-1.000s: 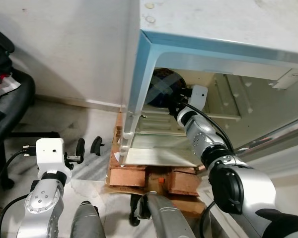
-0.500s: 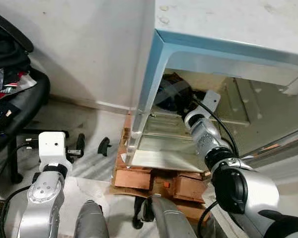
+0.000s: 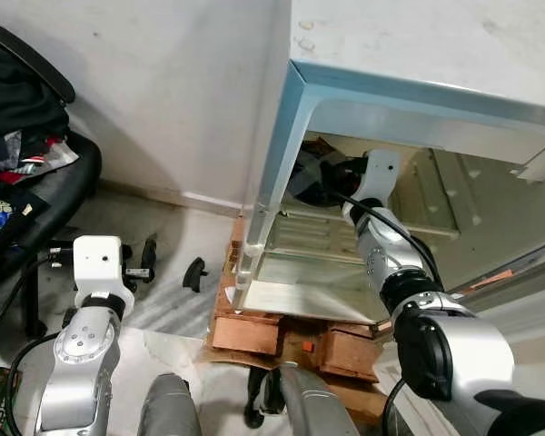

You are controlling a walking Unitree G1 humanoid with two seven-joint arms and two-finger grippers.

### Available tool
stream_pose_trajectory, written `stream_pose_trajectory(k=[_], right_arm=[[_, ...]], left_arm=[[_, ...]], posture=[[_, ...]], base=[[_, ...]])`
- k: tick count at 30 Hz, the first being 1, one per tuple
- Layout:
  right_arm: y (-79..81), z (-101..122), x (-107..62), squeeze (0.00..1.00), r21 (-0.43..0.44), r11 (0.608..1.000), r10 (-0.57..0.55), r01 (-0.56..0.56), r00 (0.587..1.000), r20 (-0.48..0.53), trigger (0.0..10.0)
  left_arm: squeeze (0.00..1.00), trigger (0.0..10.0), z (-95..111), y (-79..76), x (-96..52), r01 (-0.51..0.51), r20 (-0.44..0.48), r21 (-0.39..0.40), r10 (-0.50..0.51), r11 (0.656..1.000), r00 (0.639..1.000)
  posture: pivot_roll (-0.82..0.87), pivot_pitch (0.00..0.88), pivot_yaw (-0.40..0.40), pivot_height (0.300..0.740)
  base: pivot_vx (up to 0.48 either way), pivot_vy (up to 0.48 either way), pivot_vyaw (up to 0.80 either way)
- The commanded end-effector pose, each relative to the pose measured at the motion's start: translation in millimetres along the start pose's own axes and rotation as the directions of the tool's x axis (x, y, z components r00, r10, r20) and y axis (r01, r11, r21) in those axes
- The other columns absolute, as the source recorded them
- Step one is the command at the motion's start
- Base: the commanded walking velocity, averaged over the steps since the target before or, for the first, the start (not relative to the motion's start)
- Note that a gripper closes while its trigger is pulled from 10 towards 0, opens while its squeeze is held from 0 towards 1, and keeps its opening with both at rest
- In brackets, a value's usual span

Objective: Restocking fridge

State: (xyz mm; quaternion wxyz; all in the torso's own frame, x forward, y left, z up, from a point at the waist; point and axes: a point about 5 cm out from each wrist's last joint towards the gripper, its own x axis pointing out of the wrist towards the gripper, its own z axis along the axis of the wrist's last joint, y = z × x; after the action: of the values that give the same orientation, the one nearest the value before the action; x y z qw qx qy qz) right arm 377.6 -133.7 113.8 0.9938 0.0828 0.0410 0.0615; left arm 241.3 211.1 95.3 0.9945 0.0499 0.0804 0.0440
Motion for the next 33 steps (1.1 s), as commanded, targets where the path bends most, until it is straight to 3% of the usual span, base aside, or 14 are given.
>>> stream_pose_trajectory(k=[1, 10, 14, 21, 29, 32, 33], right_arm=[[-9.7, -3.5, -4.8, 0.00, -0.005, 1.000, -0.012, 0.013, 1.000, 0.008, 10.0], [-18.2, -4.8, -23.7, 0.00, -0.042, 0.999, 0.034, -0.029, 0.993, 0.109, 10.0], [-19.4, -3.6, -53.6, 0.00, -0.080, 0.997, 0.037, -0.022, 0.980, 0.194, 10.0], [-22.4, -4.8, -81.0, 0.00, -0.051, 0.998, -0.028, 0.039, 0.979, 0.200, 10.0], [-23.7, -9.3, -91.8, 0.00, -0.105, 0.993, -0.043, 0.060, 0.986, 0.158, 10.0], [-22.3, -4.6, -92.8, 0.00, -0.134, 0.991, 0.007, 0.012, 0.990, 0.141, 10.0], [-15.9, -2.4, -92.5, 0.00, -0.185, 0.981, 0.075, -0.050, 0.988, 0.134, 10.0]], left_arm=[[0.00, 10.0, -1.9, -1.5, -0.4, 0.019, 0.000, 0.014, -0.019, 1.000, 1.000], [0.00, 10.0, 2.8, -10.2, 2.5, 0.067, 0.040, -0.029, -0.066, 0.997, 0.997], [0.00, 10.0, 5.1, -16.8, 7.2, 0.101, 0.057, -0.060, -0.097, 0.993, 0.994], [0.00, 10.0, 6.5, -23.1, 10.7, 0.152, 0.058, -0.042, -0.149, 0.988, 0.987], [0.00, 10.0, 8.1, -26.3, 10.3, 0.159, 0.060, -0.035, -0.157, 0.987, 0.986], [0.00, 10.0, 9.9, -23.9, 10.3, 0.150, 0.068, -0.002, -0.149, 0.989, 0.986], [0.00, 10.0, 9.9, -21.8, 10.0, 0.142, 0.068, 0.003, -0.142, 0.990, 0.988]], posture=[[0.15, 0.120, -0.123, 0.740], [0.11, 0.090, -0.116, 0.740], [0.09, 0.076, -0.102, 0.740], [0.07, 0.080, -0.083, 0.740], [0.07, 0.082, -0.070, 0.740], [0.07, 0.087, -0.064, 0.740], [0.07, 0.087, -0.064, 0.740]], base=[[0.000, 0.000, 0.00], [0.000, 0.000, 0.00], [0.000, 0.000, 0.00], [0.000, 0.000, 0.00], [-0.153, 0.000, 0.00], [-0.303, 0.000, 0.00], [-0.300, 0.000, 0.00]])
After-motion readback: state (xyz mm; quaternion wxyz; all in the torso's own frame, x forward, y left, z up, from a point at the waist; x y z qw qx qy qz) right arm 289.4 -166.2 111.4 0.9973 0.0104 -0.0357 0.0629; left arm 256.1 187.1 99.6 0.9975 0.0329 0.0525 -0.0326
